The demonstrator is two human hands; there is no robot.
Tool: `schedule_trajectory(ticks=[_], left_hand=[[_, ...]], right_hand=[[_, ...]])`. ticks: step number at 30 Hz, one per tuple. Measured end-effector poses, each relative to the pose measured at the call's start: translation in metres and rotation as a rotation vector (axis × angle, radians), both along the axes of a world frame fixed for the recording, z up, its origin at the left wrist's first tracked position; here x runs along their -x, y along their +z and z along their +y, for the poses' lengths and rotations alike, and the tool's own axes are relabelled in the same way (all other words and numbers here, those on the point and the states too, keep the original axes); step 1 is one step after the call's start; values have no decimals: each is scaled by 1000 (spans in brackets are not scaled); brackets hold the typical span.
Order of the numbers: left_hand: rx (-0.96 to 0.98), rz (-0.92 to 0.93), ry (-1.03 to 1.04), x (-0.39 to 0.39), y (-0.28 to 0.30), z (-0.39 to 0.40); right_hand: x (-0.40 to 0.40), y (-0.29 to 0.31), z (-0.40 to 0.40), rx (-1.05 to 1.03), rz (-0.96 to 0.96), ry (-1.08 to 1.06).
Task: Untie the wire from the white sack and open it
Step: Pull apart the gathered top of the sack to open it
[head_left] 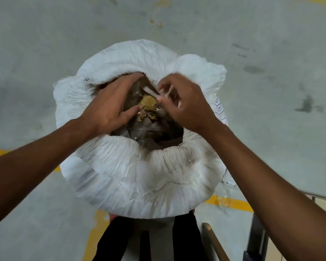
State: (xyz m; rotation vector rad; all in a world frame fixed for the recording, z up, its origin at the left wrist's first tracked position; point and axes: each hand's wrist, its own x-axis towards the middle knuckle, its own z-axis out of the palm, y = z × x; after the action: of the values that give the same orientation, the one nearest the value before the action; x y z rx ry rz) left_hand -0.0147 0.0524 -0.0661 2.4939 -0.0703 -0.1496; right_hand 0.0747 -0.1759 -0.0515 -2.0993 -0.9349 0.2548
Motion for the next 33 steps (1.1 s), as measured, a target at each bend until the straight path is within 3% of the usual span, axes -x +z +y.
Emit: schedule_trajectory(ticks=[3,6,9,13,18,27,30,33], left_hand=[[-9,-68,89,-11,5,-3],[-116,-64,144,-20,6,-6],[-229,-129,28,-11,-2,-9],[-353,-138,-236,9,-20,-2],[-334,63,-509,24,-30,19],[-187,601,-571,38,7,30],[27,855,-531,46,16,16],[197,901,-511,56,11,12]], right_hand=[[18,-11,-24,267,69,268],[15,-16,-50,504,-53,271],[6,-11,-69,643,-206,210],[-8,-9,-74,685,-247,142],[-24,-7,-68,637,-218,71],[-30,-6,-54,641,-165,-8],[-29,-4,-53,631,-161,-27],[-31,-2,-53,606,-157,-56]])
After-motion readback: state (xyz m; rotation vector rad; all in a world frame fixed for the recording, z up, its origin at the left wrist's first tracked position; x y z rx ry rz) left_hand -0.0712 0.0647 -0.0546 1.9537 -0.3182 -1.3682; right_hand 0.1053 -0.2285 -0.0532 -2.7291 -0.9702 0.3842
